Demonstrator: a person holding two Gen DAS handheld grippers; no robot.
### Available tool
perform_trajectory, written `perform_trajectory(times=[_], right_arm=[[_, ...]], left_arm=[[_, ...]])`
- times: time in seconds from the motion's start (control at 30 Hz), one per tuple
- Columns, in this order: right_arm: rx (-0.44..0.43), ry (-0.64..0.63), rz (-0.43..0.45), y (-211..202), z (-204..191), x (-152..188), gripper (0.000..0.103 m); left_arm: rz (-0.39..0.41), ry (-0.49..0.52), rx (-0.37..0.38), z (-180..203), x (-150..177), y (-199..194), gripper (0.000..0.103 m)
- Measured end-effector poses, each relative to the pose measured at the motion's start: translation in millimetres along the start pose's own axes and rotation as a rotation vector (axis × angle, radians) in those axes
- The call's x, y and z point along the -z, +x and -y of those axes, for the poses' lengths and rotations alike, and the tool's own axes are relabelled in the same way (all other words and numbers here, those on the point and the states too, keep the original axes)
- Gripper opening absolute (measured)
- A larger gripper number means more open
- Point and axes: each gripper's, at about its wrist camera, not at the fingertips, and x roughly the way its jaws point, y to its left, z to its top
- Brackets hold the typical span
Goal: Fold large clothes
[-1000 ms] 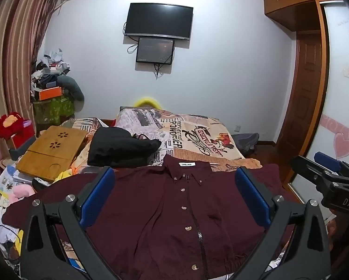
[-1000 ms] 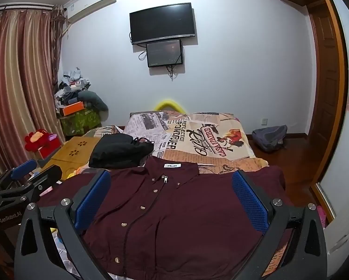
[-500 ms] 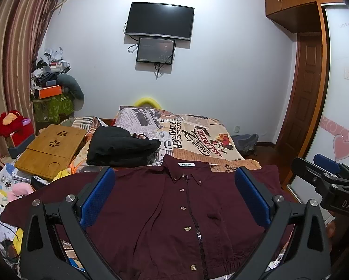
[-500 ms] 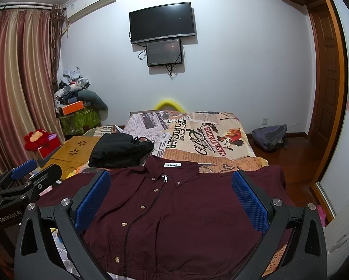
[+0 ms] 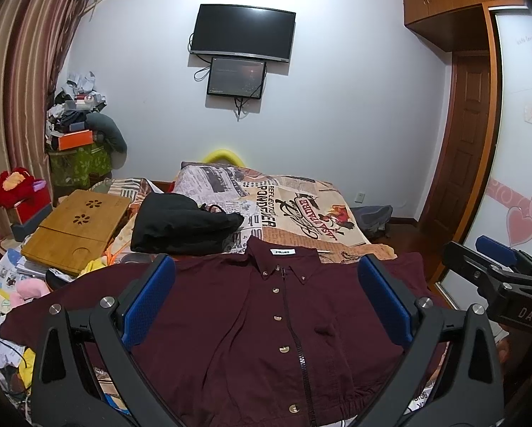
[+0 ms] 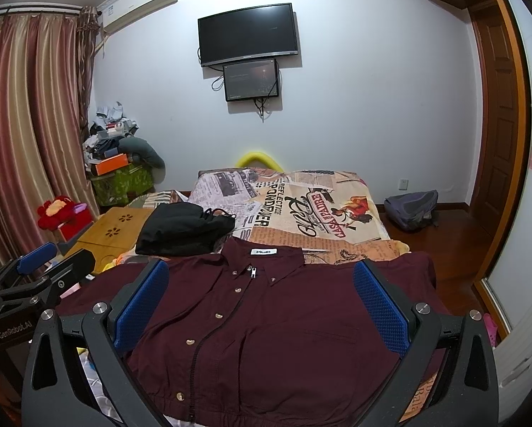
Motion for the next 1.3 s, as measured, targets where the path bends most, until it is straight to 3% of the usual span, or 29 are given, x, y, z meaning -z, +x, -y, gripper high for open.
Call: perform_trajectory(times=[1.3], right_arm=[[-0.004,-0.008,-0.001,2.7,-2.3,-2.3,0.103]], left_arm=[[0.011,-0.007,-0.005,1.2,-2.1,-3.6,0.103]])
